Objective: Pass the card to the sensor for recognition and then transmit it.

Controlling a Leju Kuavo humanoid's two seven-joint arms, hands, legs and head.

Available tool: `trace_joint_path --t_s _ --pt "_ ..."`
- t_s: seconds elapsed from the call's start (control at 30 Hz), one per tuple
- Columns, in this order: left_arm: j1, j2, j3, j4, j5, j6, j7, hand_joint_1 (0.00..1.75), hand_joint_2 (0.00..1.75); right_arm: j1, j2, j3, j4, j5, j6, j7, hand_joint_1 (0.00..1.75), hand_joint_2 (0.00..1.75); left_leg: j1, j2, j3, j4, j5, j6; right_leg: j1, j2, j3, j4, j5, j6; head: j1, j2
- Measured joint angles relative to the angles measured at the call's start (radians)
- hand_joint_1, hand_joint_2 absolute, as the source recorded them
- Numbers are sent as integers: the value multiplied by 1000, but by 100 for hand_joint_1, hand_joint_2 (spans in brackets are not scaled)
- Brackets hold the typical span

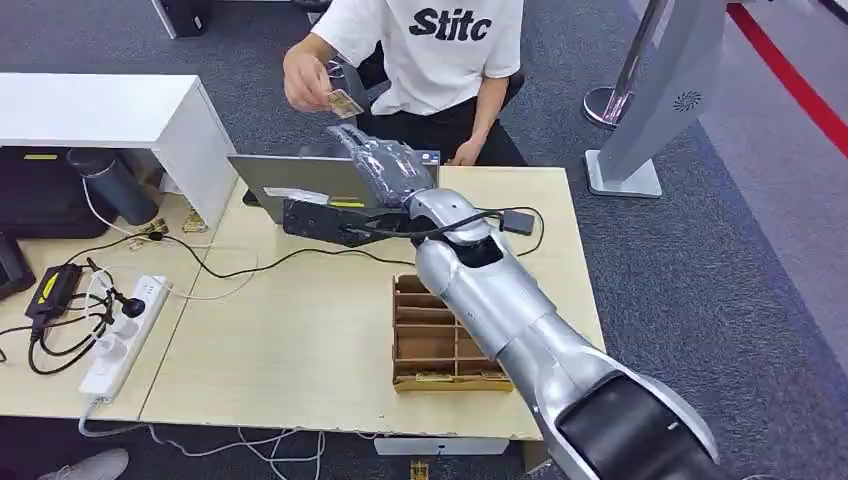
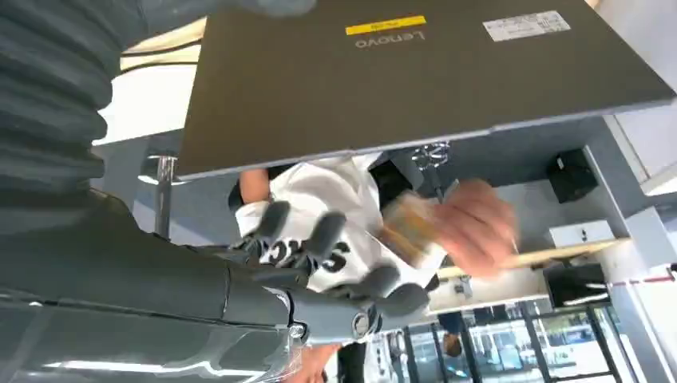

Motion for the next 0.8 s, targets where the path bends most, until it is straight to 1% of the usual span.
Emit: trace_joint_path --t_s 0.07,0.17,0.3,0.37,0.43,0.5,0.6,0.73,0.8 --pt "0 -3 0 0 4 0 0 0 175 24 -5 0 -50 20 -15 -2 0 175 0 0 0 0 0 0 0 0 0 0 0 0 0 0" --pt "1 -6 0 0 8 0 2 0 175 51 -14 -1 -123 36 -16 4 0 175 0 0 0 0 0 0 0 0 0 0 0 0 0 0" --pt "1 -8 -1 0 10 1 5 0 175 68 -21 -2 -171 38 -16 7 0 175 0 0 0 0 0 0 0 0 0 0 0 0 0 0" --pt "1 -9 -1 0 15 1 5 0 175 84 -27 -2 -201 46 -32 -9 0 175 0 0 0 0 0 0 0 0 0 0 0 0 0 0" --pt "1 -13 -1 0 24 1 5 0 175 133 -44 -3 -295 50 -45 -37 0 175 0 -1 0 0 0 0 0 -1 0 0 0 0 0 0" --pt "5 -16 -1 0 32 -3 5 0 175 199 -75 -3 -420 55 -43 -60 0 175 0 -1 0 0 0 0 0 -1 0 -1 0 0 0 0" --pt "9 -22 -1 -4 40 -14 4 0 175 319 -154 -2 -599 94 -57 -110 0 175 0 -3 0 0 -1 2 0 -3 2 -2 -1 1 0 0" --pt "22 -29 0 -32 58 -26 9 0 175 502 -277 -12 -747 129 -138 -161 0 175 -1 -4 0 0 -2 3 0 -5 3 -4 -2 2 0 0" --pt "28 -34 0 -46 64 -32 12 0 175 570 -322 -21 -789 137 -155 -170 0 175 -1 -4 0 0 -3 4 0 -4 2 -4 -2 3 0 0"
